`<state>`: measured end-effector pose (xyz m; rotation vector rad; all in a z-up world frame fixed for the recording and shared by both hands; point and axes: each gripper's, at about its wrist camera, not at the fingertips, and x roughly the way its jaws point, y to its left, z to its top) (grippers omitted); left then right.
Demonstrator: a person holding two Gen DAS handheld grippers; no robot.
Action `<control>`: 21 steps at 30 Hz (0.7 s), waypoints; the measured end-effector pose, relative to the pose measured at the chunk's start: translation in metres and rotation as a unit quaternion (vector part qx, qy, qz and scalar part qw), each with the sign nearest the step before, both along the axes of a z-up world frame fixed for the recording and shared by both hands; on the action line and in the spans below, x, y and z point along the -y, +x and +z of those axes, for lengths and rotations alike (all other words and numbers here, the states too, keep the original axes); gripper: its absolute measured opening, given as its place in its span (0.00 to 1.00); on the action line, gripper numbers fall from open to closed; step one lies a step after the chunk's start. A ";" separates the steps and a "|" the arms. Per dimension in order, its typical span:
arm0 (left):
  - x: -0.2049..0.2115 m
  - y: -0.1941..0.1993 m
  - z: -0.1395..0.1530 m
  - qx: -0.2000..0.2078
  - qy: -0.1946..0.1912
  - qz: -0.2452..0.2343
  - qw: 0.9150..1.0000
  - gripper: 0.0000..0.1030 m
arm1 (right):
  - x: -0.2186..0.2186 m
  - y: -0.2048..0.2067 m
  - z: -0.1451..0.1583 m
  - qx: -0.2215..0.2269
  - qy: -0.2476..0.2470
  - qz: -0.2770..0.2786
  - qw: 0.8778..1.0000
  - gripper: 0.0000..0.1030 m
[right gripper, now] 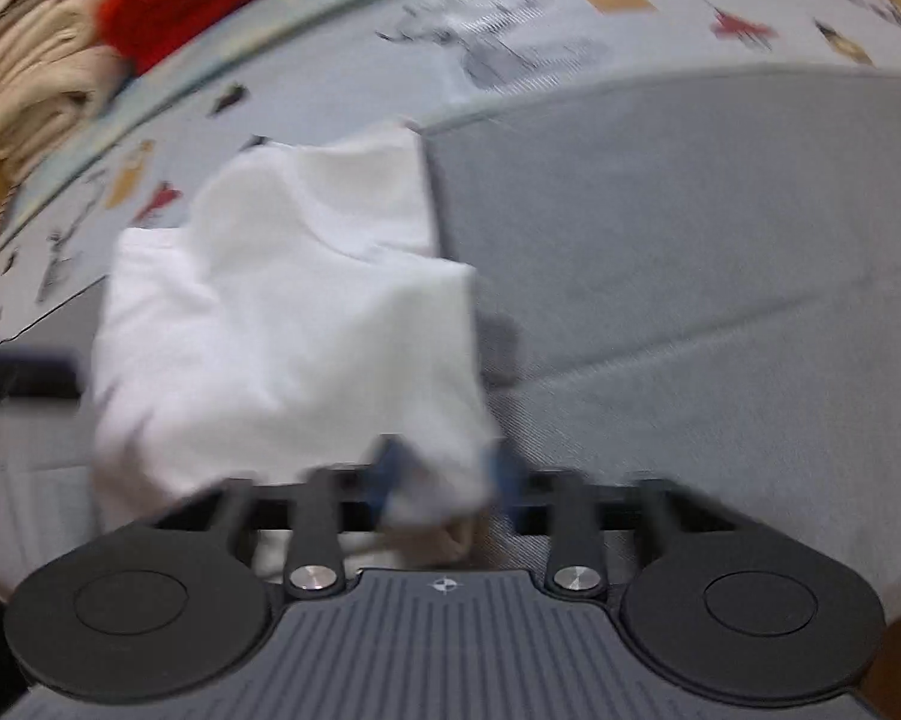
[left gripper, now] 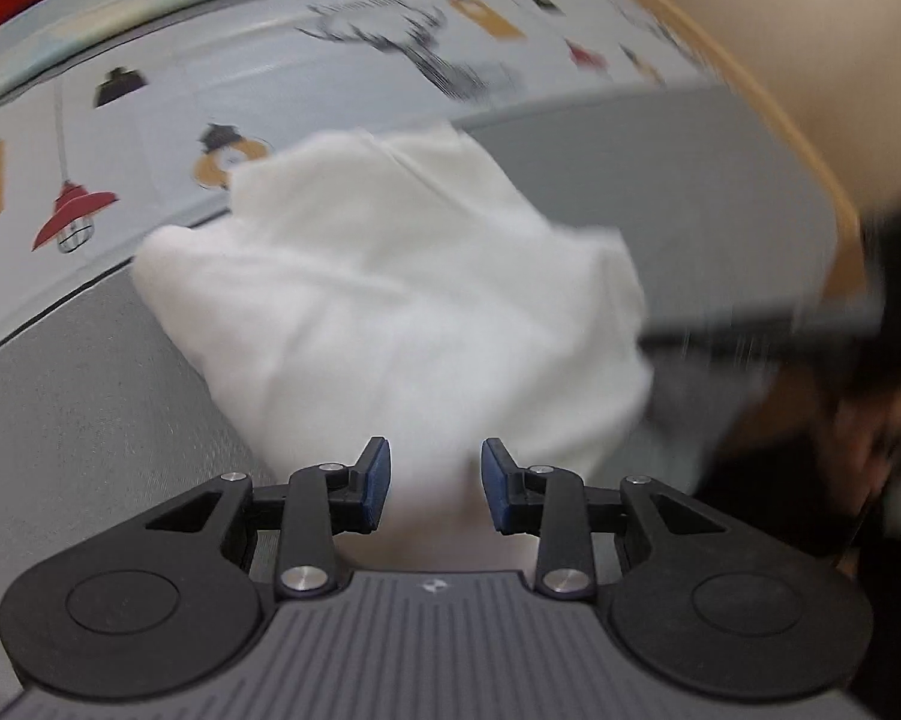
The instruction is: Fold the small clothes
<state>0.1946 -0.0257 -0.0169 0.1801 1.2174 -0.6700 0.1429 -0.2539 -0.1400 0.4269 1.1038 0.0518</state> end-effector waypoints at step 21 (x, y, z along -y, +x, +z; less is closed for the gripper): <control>0.015 -0.049 -0.065 0.000 0.103 -0.146 0.984 0.26 | 0.026 -0.013 0.022 0.057 0.014 -0.055 0.997 0.60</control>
